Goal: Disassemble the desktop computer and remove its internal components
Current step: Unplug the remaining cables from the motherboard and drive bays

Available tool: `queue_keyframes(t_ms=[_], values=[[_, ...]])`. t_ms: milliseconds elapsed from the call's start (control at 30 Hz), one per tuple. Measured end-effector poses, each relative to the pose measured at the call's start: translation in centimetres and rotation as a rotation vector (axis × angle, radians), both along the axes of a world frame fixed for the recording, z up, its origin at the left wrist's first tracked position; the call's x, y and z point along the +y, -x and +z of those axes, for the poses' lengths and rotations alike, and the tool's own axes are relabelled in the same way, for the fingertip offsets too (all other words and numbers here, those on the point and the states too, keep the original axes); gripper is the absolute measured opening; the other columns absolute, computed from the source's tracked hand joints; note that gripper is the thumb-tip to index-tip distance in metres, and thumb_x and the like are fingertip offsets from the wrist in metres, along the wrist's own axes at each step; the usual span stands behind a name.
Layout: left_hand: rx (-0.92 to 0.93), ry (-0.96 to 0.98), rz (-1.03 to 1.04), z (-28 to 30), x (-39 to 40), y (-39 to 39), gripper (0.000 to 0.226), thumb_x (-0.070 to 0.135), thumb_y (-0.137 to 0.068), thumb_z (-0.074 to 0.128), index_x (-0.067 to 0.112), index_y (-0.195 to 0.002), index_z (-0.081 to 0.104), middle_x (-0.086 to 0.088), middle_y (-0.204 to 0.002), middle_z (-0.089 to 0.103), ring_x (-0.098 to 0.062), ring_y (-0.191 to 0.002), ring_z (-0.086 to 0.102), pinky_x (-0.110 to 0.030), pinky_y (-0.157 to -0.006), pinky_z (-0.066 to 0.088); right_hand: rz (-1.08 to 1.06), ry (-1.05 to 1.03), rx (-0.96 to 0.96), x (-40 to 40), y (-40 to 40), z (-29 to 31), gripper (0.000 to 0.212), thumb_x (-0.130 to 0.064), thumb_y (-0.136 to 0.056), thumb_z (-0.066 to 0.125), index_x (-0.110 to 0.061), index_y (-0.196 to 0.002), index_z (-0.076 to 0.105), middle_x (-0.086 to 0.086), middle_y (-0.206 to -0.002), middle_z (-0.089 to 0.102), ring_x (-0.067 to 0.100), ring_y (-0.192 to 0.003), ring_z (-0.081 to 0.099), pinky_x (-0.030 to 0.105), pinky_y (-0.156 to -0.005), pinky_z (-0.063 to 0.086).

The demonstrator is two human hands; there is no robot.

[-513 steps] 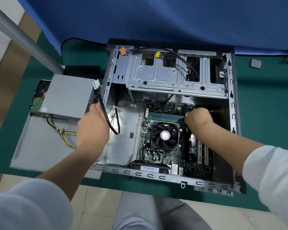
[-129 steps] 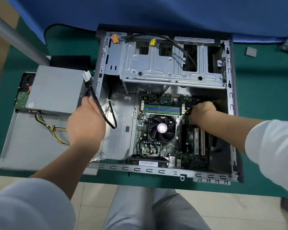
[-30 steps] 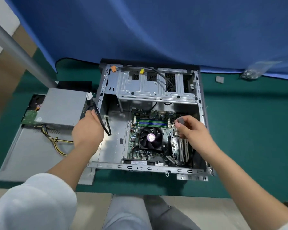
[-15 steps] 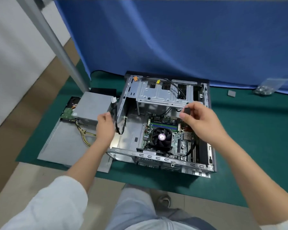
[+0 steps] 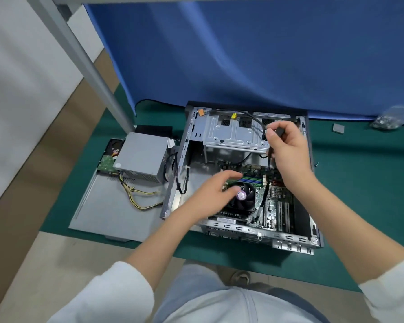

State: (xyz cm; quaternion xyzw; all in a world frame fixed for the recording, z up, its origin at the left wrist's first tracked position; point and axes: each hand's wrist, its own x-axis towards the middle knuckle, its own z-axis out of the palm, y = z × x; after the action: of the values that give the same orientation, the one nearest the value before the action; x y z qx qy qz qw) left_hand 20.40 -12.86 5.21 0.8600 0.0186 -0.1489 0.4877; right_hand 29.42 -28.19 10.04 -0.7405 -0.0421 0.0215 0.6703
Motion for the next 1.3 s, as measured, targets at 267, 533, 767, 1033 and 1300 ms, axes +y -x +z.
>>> queue_keyframes(t_ms=[267,533,767,1033,1300], values=[[0.492,-0.372,-0.474,-6.1,-3.8,-3.9,0.03,0.017,-0.095,0.052,0.007,-0.121,0.062,-0.013,-0.122,0.06,-0.023,-0.097,0.053,-0.032,-0.089,0.044,0.036,0.137,0.101,-0.4,-2.6,-0.4,0.02,-0.013,-0.095,0.053,-0.03,-0.084,0.057,-0.008,-0.073,0.047,0.007,-0.059,0.043,0.015,-0.052,0.037],[0.631,-0.358,-0.554,-8.3,-5.2,-4.9,0.053,0.038,-0.087,0.064,0.012,-0.132,0.055,-0.007,-0.137,0.052,-0.025,-0.122,0.049,-0.031,-0.098,0.04,0.072,0.115,0.169,-1.8,-3.2,-0.8,0.017,-0.009,-0.095,0.054,-0.024,-0.087,0.058,-0.008,-0.076,0.048,0.001,-0.067,0.045,0.019,-0.069,0.043],[0.559,-0.337,-0.555,-8.7,-5.3,-4.6,0.036,0.023,-0.091,0.06,0.007,-0.123,0.063,-0.008,-0.131,0.058,-0.024,-0.117,0.054,-0.032,-0.1,0.043,0.042,0.03,0.301,-2.6,-3.4,-1.6,0.016,-0.008,-0.095,0.053,-0.02,-0.088,0.06,-0.007,-0.069,0.045,0.009,-0.054,0.041,0.04,-0.073,0.047],[0.64,-0.217,-0.464,-7.4,-4.1,-4.4,0.032,0.032,-0.092,0.058,0.002,-0.08,0.059,-0.005,-0.076,0.048,-0.019,-0.07,0.044,-0.029,-0.06,0.032,-0.036,-0.19,0.483,-1.9,-4.1,-1.4,0.014,-0.006,-0.095,0.052,-0.014,-0.089,0.061,-0.004,-0.058,0.038,0.008,-0.044,0.038,0.021,-0.043,0.04],[0.667,0.843,0.396,-1.6,2.2,-4.1,0.01,0.014,-0.098,0.042,0.012,-0.107,0.045,-0.012,-0.112,0.068,-0.029,-0.1,0.067,-0.039,-0.089,0.053,-0.274,-0.498,0.633,-1.7,-4.9,-0.6,0.006,-0.008,-0.095,0.052,-0.01,-0.093,0.057,-0.001,-0.054,0.039,0.008,-0.04,0.042,0.021,-0.048,0.045]])
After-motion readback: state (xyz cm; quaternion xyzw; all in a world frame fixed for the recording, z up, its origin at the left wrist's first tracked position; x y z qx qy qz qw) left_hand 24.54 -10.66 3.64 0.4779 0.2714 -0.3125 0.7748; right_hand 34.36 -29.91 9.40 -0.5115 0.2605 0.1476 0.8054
